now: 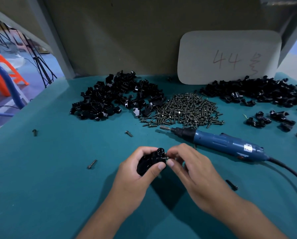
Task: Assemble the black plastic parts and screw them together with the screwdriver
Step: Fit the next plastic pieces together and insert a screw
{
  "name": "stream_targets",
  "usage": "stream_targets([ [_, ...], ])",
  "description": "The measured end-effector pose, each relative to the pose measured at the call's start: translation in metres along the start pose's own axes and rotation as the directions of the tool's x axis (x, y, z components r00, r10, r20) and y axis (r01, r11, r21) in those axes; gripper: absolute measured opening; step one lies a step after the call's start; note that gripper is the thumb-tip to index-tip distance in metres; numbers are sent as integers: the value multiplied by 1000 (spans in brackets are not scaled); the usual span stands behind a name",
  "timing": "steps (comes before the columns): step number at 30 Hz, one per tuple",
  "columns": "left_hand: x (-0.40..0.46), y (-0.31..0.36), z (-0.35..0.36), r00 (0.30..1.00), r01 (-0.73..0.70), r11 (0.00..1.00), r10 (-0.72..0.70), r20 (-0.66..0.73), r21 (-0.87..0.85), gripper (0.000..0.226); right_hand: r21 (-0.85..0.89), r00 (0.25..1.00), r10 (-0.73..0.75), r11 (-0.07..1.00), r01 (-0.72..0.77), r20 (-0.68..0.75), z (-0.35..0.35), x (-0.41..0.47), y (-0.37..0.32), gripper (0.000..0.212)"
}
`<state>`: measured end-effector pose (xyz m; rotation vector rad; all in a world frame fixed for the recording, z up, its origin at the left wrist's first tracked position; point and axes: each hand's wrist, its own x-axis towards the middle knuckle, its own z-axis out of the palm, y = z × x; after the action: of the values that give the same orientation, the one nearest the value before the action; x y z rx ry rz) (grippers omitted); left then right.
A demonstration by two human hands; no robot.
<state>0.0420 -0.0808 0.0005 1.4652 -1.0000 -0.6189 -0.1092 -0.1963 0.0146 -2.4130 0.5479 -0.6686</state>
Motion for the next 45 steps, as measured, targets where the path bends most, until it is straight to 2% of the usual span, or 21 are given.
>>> stream_targets([
  [4, -2, 0, 0, 999, -26, 996, 24, 22, 80, 30, -164, 999, -49, 985, 49, 6, 3, -1, -1, 29],
  [8, -2, 0, 2, 998, -25, 996, 19, 65, 89, 30, -47, 1000, 29, 998, -29, 3, 5, 1, -1, 41],
  [10, -2, 0, 1, 997, -3, 998, -1, 80, 55, 29, -43, 999, 51, 998, -50, 17, 3, 1, 1, 44],
  [13, -2, -1, -1, 996, 13, 999, -18, 92, 48, 30, -37, 996, 88, 995, -87, 21, 2, -2, 2, 37],
  [17, 0, -2, -2, 997, 39, 997, -43, 62, 67, 29, 22, 988, 146, 989, -147, 44, 3, -1, -2, 10],
  [19, 1, -1, -2, 998, 66, 997, -66, 19, 34, 28, 42, 985, 173, 984, -174, 23, 0, 0, -4, 4],
  [20, 3, 0, -2, 997, 82, 997, -82, -13, -12, 25, 113, 976, 219, 970, -217, -10, -2, 3, -6, 4],
  [21, 5, 3, -2, 993, 102, 990, -107, -47, -97, 21, 266, 956, 291, 925, -270, -44, -3, 5, -7, 6],
  [22, 6, 5, -3, 987, 123, 966, -143, -72, -229, 19, 512, 914, 403, 793, -329, -38, -6, 7, -9, 11],
  [23, 8, 8, -3, 980, 142, 903, -187, -72, -405, 20, 760, 868, 493, 544, -354, 52, -9, 10, -11, 10],
  [24, 9, 11, -5, 973, 157, 813, -226, -55, -561, 28, 891, 835, 516, 265, -367, 190, -10, 12, -14, 9],
  [25, 10, 14, -6, 968, 169, 726, -251, -28, -667, 35, 925, 817, 497, 70, -374, 293, -12, 13, -16, 13],
  [26, 10, 15, -7, 966, 178, 668, -257, 0, -722, 39, 919, 810, 469, -12, -393, 353, -12, 13, -16, 23],
  [28, 9, 16, -9, 967, 194, 634, -253, 36, -749, 47, 904, 806, 450, -7, -428, 385, -11, 12, -16, 34],
  [30, 8, 16, -8, 966, 208, 641, -255, 51, -739, 44, 896, 810, 447, 39, -442, 380, -10, 12, -15, 27],
  [33, 6, 15, -7, 964, 226, 634, -256, 74, -739, 37, 857, 830, 468, 247, -453, 304, -9, 12, -14, 6],
  [35, 7, 17, -8, 960, 251, 603, -254, 116, -757, 31, 839, 843, 478, 332, -432, 245, -9, 11, -14, 16],
  [40, 8, 21, -12, 950, 295, 497, -242, 196, -816, 55, 879, 814, 558, 295, -375, 161, -20, 15, -16, 30],
  [45, 7, 21, -12, 949, 304, 533, -244, 201, -790, 57, 836, 849, 527, 453, -311, 30, -19, 15, -12, 24],
])
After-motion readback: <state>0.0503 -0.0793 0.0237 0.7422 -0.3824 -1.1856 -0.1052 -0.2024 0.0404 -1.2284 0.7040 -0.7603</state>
